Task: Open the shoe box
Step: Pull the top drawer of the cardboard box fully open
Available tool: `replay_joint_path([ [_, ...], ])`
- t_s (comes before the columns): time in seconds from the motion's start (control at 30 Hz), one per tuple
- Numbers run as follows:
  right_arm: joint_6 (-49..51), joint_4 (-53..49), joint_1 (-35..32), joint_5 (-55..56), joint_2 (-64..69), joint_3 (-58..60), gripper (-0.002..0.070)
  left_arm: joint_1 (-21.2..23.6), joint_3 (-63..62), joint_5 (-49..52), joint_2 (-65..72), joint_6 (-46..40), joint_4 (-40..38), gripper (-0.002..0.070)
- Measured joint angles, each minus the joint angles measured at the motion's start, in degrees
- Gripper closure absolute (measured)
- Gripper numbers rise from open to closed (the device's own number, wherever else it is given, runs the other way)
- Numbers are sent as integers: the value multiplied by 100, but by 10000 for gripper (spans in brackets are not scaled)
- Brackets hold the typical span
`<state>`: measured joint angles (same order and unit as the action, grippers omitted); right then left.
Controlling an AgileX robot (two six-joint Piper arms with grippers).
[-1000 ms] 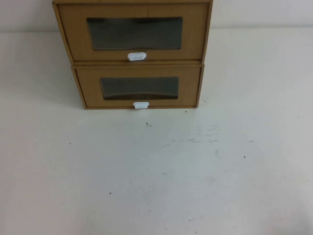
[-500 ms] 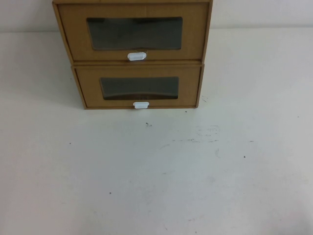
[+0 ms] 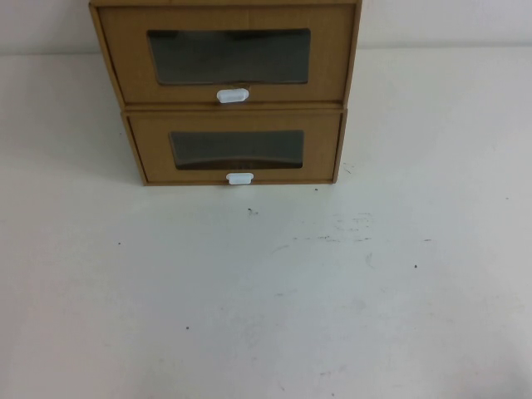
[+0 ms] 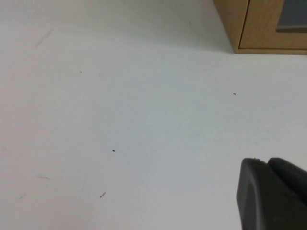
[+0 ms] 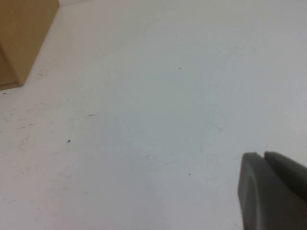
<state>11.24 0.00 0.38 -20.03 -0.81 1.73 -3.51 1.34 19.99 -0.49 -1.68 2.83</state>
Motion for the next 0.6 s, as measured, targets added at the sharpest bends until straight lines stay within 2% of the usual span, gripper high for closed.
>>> replay_joint_path([
  [0.6, 0, -119, 0, 0, 0, 0, 694, 0, 0, 0, 0, 0, 0, 679],
])
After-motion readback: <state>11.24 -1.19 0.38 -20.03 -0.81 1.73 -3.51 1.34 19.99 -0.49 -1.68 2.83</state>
